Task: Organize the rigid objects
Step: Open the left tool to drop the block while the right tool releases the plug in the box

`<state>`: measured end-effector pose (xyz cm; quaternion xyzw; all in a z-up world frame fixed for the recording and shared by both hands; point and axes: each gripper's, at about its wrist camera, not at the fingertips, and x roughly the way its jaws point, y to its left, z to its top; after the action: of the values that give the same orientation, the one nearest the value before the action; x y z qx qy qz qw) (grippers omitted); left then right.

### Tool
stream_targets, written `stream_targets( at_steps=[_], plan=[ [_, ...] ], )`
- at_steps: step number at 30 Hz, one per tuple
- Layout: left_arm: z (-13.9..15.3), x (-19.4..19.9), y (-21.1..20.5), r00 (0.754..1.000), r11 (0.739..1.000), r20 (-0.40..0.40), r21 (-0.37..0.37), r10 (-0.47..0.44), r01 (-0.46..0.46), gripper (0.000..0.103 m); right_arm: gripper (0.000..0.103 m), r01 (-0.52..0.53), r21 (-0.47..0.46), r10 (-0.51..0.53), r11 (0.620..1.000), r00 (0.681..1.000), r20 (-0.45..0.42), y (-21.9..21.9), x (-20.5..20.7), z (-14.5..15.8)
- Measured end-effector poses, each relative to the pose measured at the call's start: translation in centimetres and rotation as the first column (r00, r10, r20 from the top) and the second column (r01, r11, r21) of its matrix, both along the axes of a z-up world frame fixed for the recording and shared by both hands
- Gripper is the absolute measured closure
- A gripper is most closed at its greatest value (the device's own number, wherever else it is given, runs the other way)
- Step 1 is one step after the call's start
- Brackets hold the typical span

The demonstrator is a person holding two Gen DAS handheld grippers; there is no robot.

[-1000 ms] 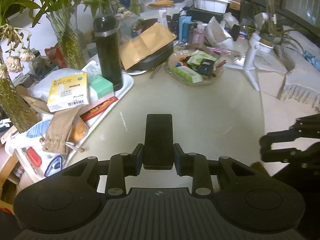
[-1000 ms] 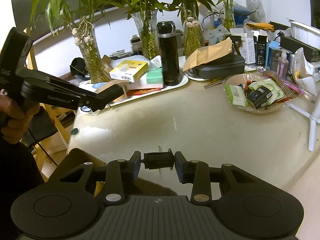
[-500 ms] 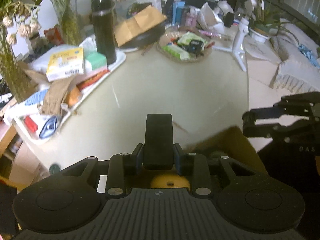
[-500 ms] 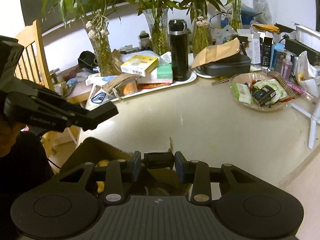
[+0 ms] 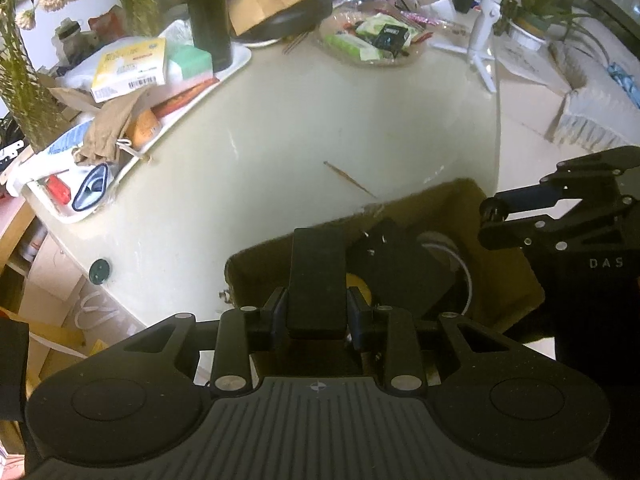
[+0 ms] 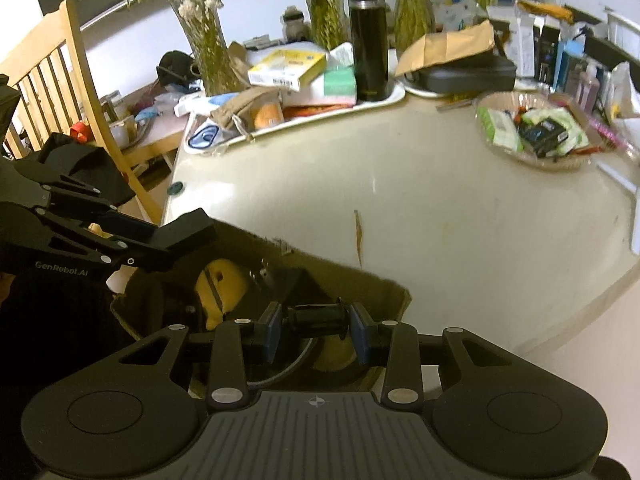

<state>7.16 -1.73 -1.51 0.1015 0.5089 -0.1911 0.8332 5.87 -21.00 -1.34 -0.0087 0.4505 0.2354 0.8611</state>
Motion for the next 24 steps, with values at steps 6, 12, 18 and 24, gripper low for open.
stream_targets(
  at_steps=[6, 12, 18, 24],
  plan=[
    [-0.07, -0.13, -0.21, 1.000, 1.000, -0.005, -0.002, -0.004, 0.004, 0.072, 0.064, -0.011, -0.001, 0.011, 1.000, 1.000, -0.016, 0.17, -0.04, -0.17],
    [-0.10, -0.13, -0.49, 1.000, 1.000, -0.010, -0.002, -0.010, 0.010, 0.072, 0.064, -0.010, 0.008, 0.010, 1.000, 1.000, -0.017, 0.18, 0.12, -0.04],
    [-0.17, -0.01, -0.78, 1.000, 1.000, 0.001, 0.014, -0.008, 0.008, 0.072, 0.063, -0.022, 0.007, 0.022, 1.000, 1.000, 0.006, 0.37, 0.21, 0.21],
    [-0.11, 0.06, -0.76, 1.000, 1.000, 0.010, 0.001, -0.005, 0.005, 0.033, 0.007, -0.031, -0.016, 0.032, 0.999, 0.999, 0.038, 0.87, 0.37, 0.45]
  ],
)
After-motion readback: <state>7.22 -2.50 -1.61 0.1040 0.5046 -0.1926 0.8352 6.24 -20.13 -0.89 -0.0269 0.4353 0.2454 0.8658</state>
